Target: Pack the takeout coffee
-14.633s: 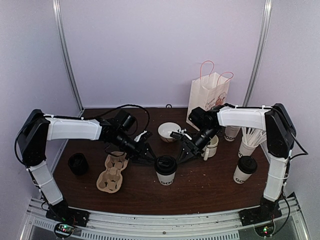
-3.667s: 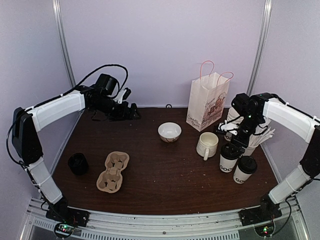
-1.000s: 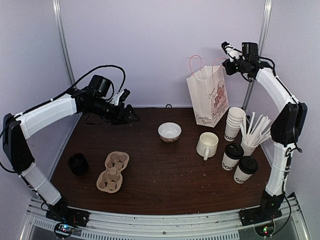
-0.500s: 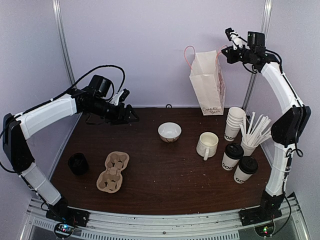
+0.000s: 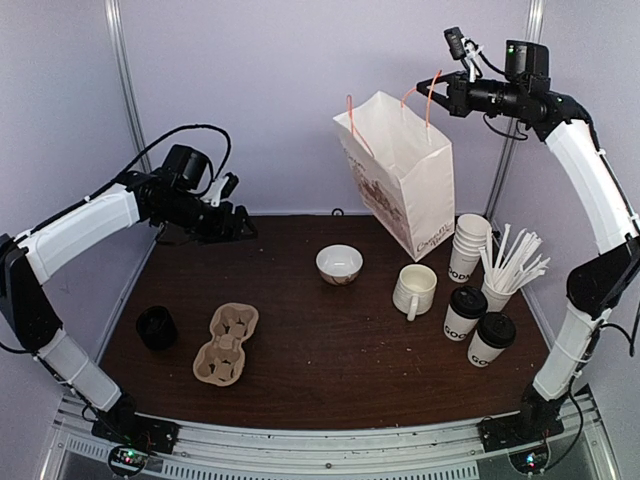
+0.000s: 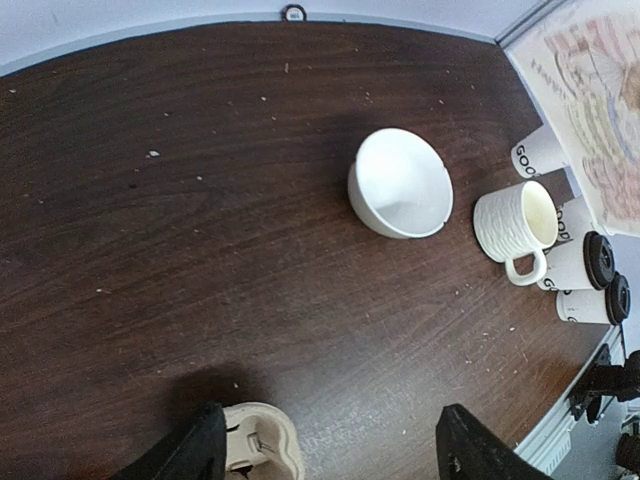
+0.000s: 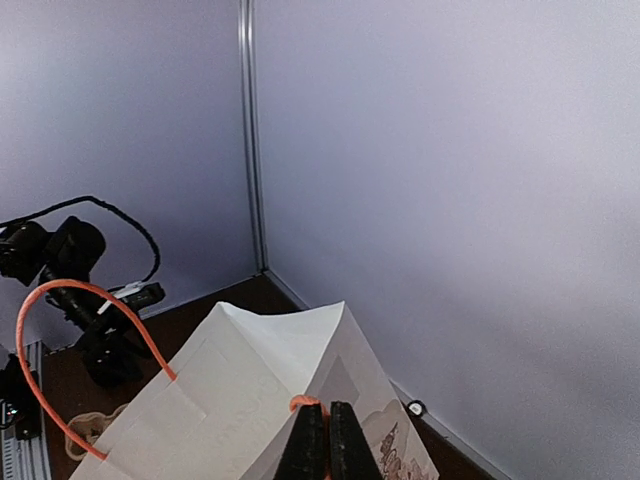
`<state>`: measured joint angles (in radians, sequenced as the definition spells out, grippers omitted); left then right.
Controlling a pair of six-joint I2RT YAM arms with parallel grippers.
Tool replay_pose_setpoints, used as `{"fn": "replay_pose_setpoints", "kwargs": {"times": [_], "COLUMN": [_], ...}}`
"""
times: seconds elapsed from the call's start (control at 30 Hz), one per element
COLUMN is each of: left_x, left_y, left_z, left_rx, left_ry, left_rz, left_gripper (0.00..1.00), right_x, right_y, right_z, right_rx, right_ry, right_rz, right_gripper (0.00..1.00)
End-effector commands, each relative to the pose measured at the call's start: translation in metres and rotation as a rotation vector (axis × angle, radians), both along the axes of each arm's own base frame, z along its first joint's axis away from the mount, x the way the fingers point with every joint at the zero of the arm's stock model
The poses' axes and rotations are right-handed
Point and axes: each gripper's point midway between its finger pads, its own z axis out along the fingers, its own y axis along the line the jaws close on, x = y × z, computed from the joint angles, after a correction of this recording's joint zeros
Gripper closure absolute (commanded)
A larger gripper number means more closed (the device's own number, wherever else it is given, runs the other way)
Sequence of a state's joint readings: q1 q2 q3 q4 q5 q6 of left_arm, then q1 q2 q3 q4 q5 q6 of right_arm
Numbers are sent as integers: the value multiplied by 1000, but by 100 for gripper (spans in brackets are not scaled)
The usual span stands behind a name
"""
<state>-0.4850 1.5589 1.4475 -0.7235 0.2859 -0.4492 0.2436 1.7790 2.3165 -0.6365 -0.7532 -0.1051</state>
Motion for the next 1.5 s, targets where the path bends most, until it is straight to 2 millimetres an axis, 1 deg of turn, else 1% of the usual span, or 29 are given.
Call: {"fn": "replay_pose_setpoints", "kwargs": {"times": [0.0, 0.03, 0.17, 0.23, 0.33, 0.43, 0.53, 0.57, 0.6, 0.67, 0.8, 0.83, 0.87, 0.9, 1.0, 1.03, 1.1, 1.2, 1.27, 1.37, 1.47], "left_x": [7, 7, 5, 4, 1, -4, -6, -6, -6, -5, -3, -3, -5, -6, -12, -15, -21, -36, -50, -70, -87], "left_y": [33, 38, 52, 58, 65, 71, 74, 74, 74, 72, 67, 66, 65, 65, 68, 68, 70, 75, 77, 77, 78], "left_z": [31, 33, 39, 40, 37, 34, 30, 28, 27, 23, 16, 13, 9, 4, -6, -10, -12, -12, -15, -21, -32], "left_rx": [42, 50, 76, 92, 116, 137, 147, 148, 149, 150, 150, 151, 158, 165, 180, 183, 193, 214, 224, 258, 322], "left_ry": [-105, -114, -138, -142, -135, -129, -124, -119, -114, -102, -72, -57, -38, -16, 36, 50, 75, 115, 150, 191, 234], "left_rz": [69, 79, 105, 118, 134, 146, 154, 155, 153, 148, 125, 116, 109, 104, 115, 112, 108, 88, 59, -3, -30], "left_gripper": [25, 25, 24, 24, 23, 23, 21, 21, 21, 21, 21, 21, 22, 22, 24, 24, 27, 31, 33, 34, 36], "right_x": [-56, -68, -104, -119, -136, -151, -160, -159, -157, -149, -135, -132, -129, -129, -125, -122, -116, -106, -101, -102, -104], "right_y": [49, 57, 79, 87, 98, 109, 118, 121, 123, 127, 134, 135, 135, 134, 128, 124, 115, 99, 87, 73, 65], "right_z": [-15, -16, -24, -30, -43, -64, -90, -104, -114, -136, -171, -180, -186, -193, -198, -195, -192, -187, -187, -188, -189], "right_rx": [22, 26, 37, 37, 25, -17, -45, -48, -50, -67, -126, -141, -162, -190, -235, -245, -271, -310, -332, -374, -395], "right_ry": [104, 118, 176, 205, 251, 293, 348, 388, 414, 467, 544, 568, 580, 593, 601, 595, 576, 546, 535, 521, 510], "right_rz": [283, 338, 487, 551, 624, 676, 721, 731, 736, 728, 720, 721, 721, 722, 732, 729, 708, 655, 623, 585, 548], "right_gripper": [100, 100, 100, 100, 100, 100, 100, 100, 100, 100, 100, 93, 82, 75, 58, 52, 44, 38, 36, 34, 32]}}
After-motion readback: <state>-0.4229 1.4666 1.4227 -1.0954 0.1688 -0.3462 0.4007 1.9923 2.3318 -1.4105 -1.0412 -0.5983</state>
